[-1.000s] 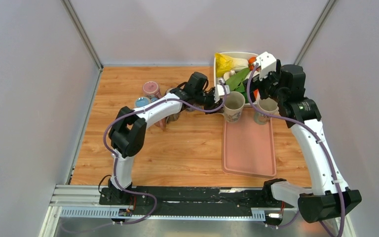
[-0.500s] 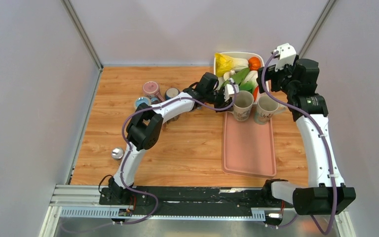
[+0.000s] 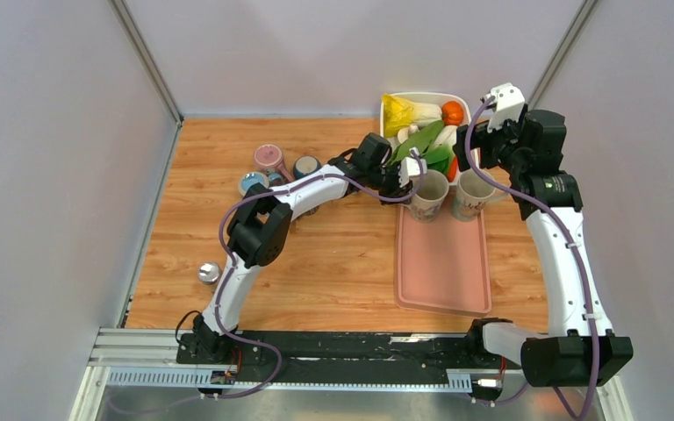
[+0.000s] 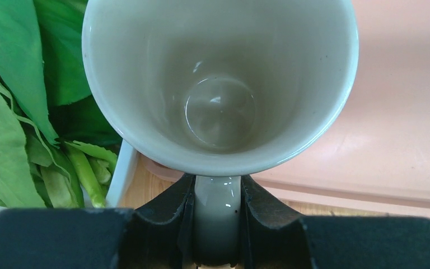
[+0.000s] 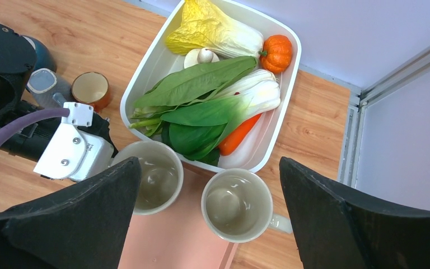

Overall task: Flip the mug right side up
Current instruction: Place the cup on the tray.

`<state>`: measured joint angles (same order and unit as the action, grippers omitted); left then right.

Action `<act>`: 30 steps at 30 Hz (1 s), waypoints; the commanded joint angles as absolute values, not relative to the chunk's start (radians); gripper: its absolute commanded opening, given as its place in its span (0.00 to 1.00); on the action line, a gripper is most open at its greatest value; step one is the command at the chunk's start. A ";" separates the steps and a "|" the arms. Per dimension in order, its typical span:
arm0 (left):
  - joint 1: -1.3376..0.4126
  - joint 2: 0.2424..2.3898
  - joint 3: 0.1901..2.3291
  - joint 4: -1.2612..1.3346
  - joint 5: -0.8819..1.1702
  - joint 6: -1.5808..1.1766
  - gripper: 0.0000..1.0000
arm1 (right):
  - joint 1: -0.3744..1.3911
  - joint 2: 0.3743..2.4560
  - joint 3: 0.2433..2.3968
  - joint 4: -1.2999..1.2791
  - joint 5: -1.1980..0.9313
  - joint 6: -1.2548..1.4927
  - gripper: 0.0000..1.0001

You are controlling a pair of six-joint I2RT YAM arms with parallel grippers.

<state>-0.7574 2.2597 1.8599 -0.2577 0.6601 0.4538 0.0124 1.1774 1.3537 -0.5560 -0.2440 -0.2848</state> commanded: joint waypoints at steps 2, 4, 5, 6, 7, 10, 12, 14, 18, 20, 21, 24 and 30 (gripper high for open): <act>-0.771 2.252 1.916 -0.179 0.667 0.477 0.00 | 0.015 1.143 1.350 -0.515 -0.264 -0.255 1.00; -0.774 2.262 1.919 -0.163 0.655 0.457 0.00 | 0.016 1.141 1.347 -0.514 -0.265 -0.256 1.00; -0.775 2.265 1.927 -0.160 0.651 0.443 0.00 | 0.015 1.139 1.344 -0.514 -0.265 -0.258 1.00; -0.776 2.274 1.932 -0.154 0.649 0.431 0.00 | 0.015 1.138 1.341 -0.514 -0.266 -0.260 1.00; -0.777 2.283 1.944 -0.152 0.649 0.426 0.00 | 0.015 1.135 1.337 -0.514 -0.268 -0.263 1.00; -0.781 2.299 1.965 -0.149 0.650 0.427 0.00 | 0.014 1.129 1.330 -0.514 -0.272 -0.261 1.00; -0.784 2.311 1.982 -0.152 0.647 0.427 0.00 | 0.015 1.122 1.325 -0.514 -0.273 -0.259 1.00; -0.787 2.327 2.011 -0.162 0.646 0.433 0.00 | 0.014 1.115 1.319 -0.514 -0.274 -0.259 1.00; -0.788 2.348 2.037 -0.182 0.639 0.448 0.04 | 0.015 1.103 1.306 -0.516 -0.273 -0.259 1.00; -0.788 2.348 2.039 -0.191 0.628 0.458 0.09 | 0.015 1.100 1.303 -0.516 -0.274 -0.259 1.00; -0.788 2.347 2.040 -0.198 0.624 0.460 0.12 | 0.014 1.098 1.300 -0.516 -0.275 -0.259 1.00; -0.788 2.341 2.045 -0.215 0.601 0.464 0.26 | 0.016 1.095 1.299 -0.516 -0.276 -0.258 1.00; -0.788 2.317 2.045 -0.234 0.586 0.465 0.42 | 0.015 1.095 1.299 -0.515 -0.278 -0.261 1.00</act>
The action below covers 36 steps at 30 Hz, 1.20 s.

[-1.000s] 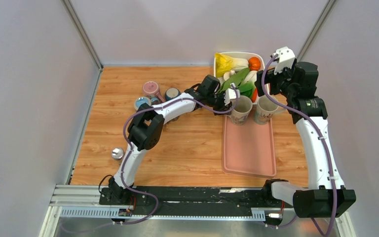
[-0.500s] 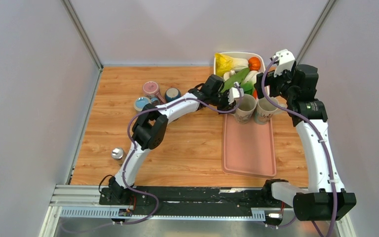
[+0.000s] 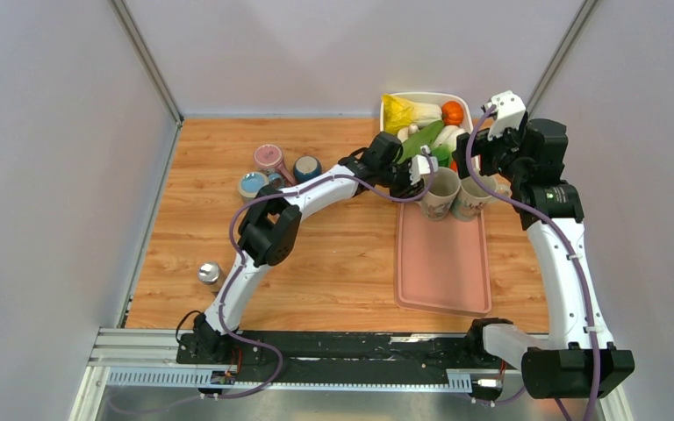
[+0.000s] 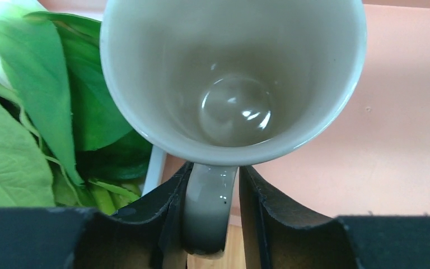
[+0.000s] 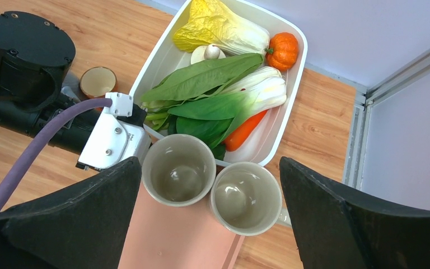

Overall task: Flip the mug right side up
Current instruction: Place the cup on the tray.

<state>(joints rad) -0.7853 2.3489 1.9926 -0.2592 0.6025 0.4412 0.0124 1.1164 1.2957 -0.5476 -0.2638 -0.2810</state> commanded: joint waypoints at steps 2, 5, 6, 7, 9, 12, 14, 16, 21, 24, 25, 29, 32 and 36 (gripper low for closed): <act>-0.788 2.312 2.045 -0.237 0.584 0.465 0.46 | 0.014 1.096 1.297 -0.515 -0.279 -0.261 1.00; -0.788 2.302 2.043 -0.243 0.578 0.468 0.47 | 0.015 1.096 1.296 -0.515 -0.279 -0.260 1.00; -0.788 2.297 2.041 -0.247 0.579 0.470 0.48 | 0.014 1.095 1.296 -0.516 -0.279 -0.259 1.00; -0.787 2.294 2.042 -0.251 0.580 0.473 0.48 | 0.014 1.097 1.297 -0.516 -0.279 -0.261 1.00; -0.786 2.288 2.041 -0.265 0.591 0.479 0.46 | 0.014 1.098 1.298 -0.515 -0.279 -0.260 1.00; -0.780 2.285 2.040 -0.278 0.633 0.485 0.33 | 0.014 1.104 1.298 -0.515 -0.282 -0.259 1.00; -0.778 2.284 2.039 -0.289 0.655 0.483 0.22 | 0.015 1.107 1.301 -0.514 -0.282 -0.259 1.00; -0.774 2.280 2.038 -0.308 0.665 0.482 0.14 | 0.014 1.108 1.305 -0.515 -0.279 -0.260 1.00; -0.755 2.233 1.977 -0.303 0.660 0.485 0.05 | 0.014 1.107 1.301 -0.515 -0.283 -0.256 1.00; -0.746 2.210 1.941 -0.297 0.649 0.514 0.04 | 0.014 1.108 1.299 -0.514 -0.290 -0.249 1.00; -0.743 2.205 1.934 -0.302 0.648 0.521 0.03 | 0.015 1.108 1.298 -0.513 -0.291 -0.249 1.00; -0.739 2.201 1.927 -0.325 0.642 0.550 0.04 | 0.014 1.104 1.293 -0.513 -0.292 -0.246 1.00; -0.741 2.203 1.925 -0.309 0.641 0.528 0.07 | 0.014 1.098 1.286 -0.513 -0.292 -0.246 1.00; -0.744 2.204 1.923 -0.286 0.604 0.498 0.31 | 0.014 1.090 1.275 -0.515 -0.293 -0.248 1.00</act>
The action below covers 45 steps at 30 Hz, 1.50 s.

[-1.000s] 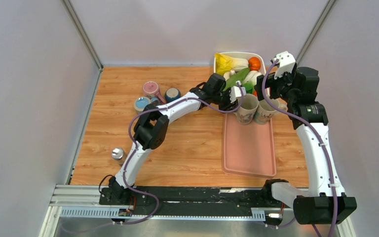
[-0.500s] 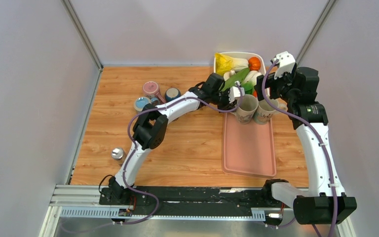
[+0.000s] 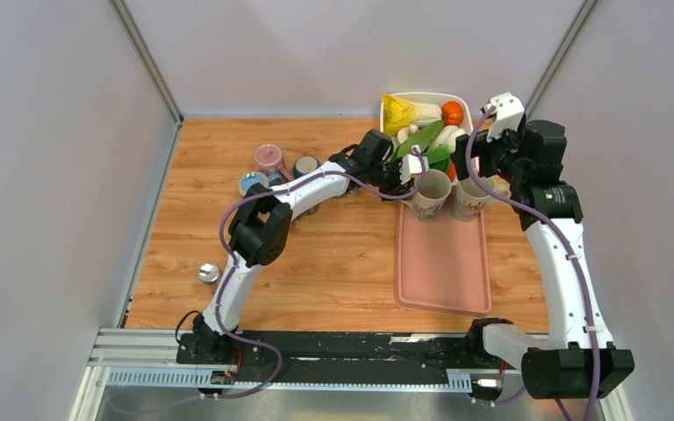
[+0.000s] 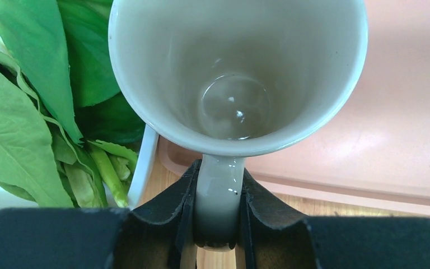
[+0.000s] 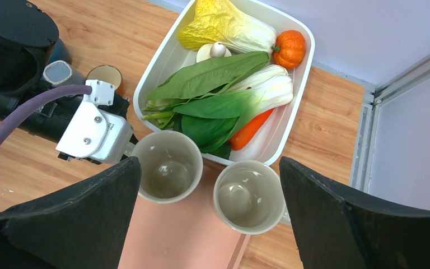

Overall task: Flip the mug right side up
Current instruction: Place the cup on the tray.

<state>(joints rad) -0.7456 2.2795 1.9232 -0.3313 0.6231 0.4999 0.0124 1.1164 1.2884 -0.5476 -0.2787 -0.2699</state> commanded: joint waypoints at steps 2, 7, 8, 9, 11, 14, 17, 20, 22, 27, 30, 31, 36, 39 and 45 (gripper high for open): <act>-0.744 2.192 1.916 -0.283 0.587 0.498 0.37 | 0.014 1.089 1.269 -0.516 -0.298 -0.248 1.00; -0.743 2.158 1.859 -0.244 0.596 0.506 0.36 | 0.014 1.092 1.259 -0.517 -0.315 -0.245 1.00; -0.745 2.155 1.849 -0.240 0.603 0.505 0.33 | 0.015 1.092 1.257 -0.519 -0.317 -0.245 1.00; -0.745 2.154 1.847 -0.233 0.605 0.499 0.31 | 0.014 1.093 1.257 -0.520 -0.316 -0.246 1.00; -0.747 2.153 1.842 -0.214 0.605 0.475 0.25 | 0.014 1.094 1.261 -0.523 -0.314 -0.247 1.00; -0.750 2.148 1.821 -0.162 0.600 0.439 0.17 | 0.015 1.094 1.263 -0.527 -0.313 -0.245 1.00; -0.755 2.152 1.816 -0.131 0.594 0.405 0.10 | 0.014 1.095 1.261 -0.528 -0.313 -0.246 1.00; -0.758 2.162 1.819 -0.092 0.568 0.375 0.03 | 0.014 1.097 1.260 -0.531 -0.311 -0.250 1.00; -0.757 2.167 1.822 -0.068 0.549 0.363 0.01 | 0.014 1.096 1.260 -0.531 -0.310 -0.251 1.00; -0.758 2.176 1.832 -0.046 0.555 0.341 0.00 | 0.015 1.092 1.248 -0.531 -0.310 -0.254 1.00; -0.758 2.180 1.831 -0.041 0.569 0.331 0.00 | 0.014 1.092 1.245 -0.530 -0.312 -0.256 1.00; -0.758 2.182 1.830 -0.038 0.569 0.329 0.00 | 0.015 1.092 1.245 -0.530 -0.311 -0.258 1.00; -0.759 2.186 1.828 -0.019 0.561 0.318 0.00 | 0.014 1.089 1.242 -0.532 -0.308 -0.258 1.00; -0.760 2.193 1.829 -0.007 0.558 0.303 0.00 | 0.015 1.084 1.236 -0.531 -0.309 -0.257 1.00; -0.760 2.197 1.831 -0.006 0.547 0.300 0.06 | 0.014 1.078 1.234 -0.537 -0.305 -0.259 1.00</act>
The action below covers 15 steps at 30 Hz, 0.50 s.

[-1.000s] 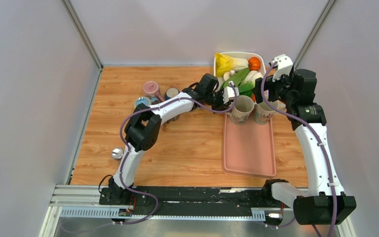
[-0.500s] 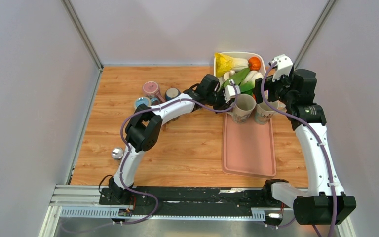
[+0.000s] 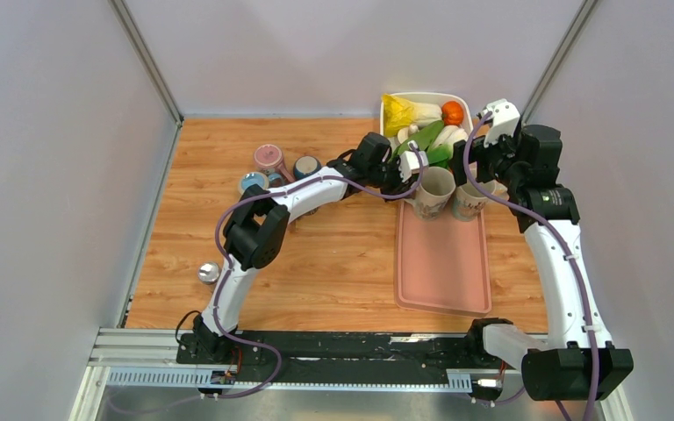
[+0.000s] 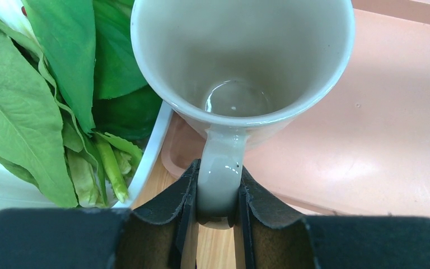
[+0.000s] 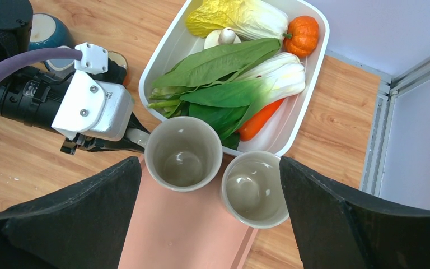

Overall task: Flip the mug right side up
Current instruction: Place the cup on the tray.

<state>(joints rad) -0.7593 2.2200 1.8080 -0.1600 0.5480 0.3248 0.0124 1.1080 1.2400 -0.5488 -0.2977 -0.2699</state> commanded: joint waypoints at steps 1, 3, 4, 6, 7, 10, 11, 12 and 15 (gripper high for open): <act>-0.761 2.192 1.831 -0.008 0.540 0.301 0.12 | 0.014 1.078 1.235 -0.537 -0.305 -0.259 1.00; -0.761 2.185 1.828 -0.021 0.527 0.304 0.23 | 0.015 1.081 1.239 -0.538 -0.307 -0.258 1.00; -0.761 2.181 1.827 -0.030 0.523 0.307 0.27 | 0.014 1.081 1.240 -0.538 -0.307 -0.259 1.00; -0.760 2.160 1.813 -0.029 0.510 0.313 0.36 | 0.014 1.083 1.246 -0.541 -0.308 -0.262 1.00; -0.761 2.146 1.799 -0.025 0.505 0.314 0.40 | 0.014 1.084 1.248 -0.543 -0.309 -0.264 1.00; -0.760 2.110 1.768 -0.020 0.504 0.328 0.51 | 0.015 1.087 1.253 -0.550 -0.314 -0.267 1.00; -0.759 2.090 1.763 -0.022 0.507 0.330 0.54 | 0.014 1.088 1.253 -0.554 -0.317 -0.268 1.00; -0.758 2.081 1.754 -0.023 0.511 0.331 0.58 | 0.015 1.088 1.254 -0.556 -0.321 -0.270 1.00; -0.758 2.031 1.741 -0.058 0.534 0.347 0.63 | 0.014 1.088 1.252 -0.566 -0.329 -0.277 1.00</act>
<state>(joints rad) -0.7578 2.1635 1.7508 -0.0841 0.5102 0.3267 0.0124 1.1027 1.2400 -0.5587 -0.3019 -0.2710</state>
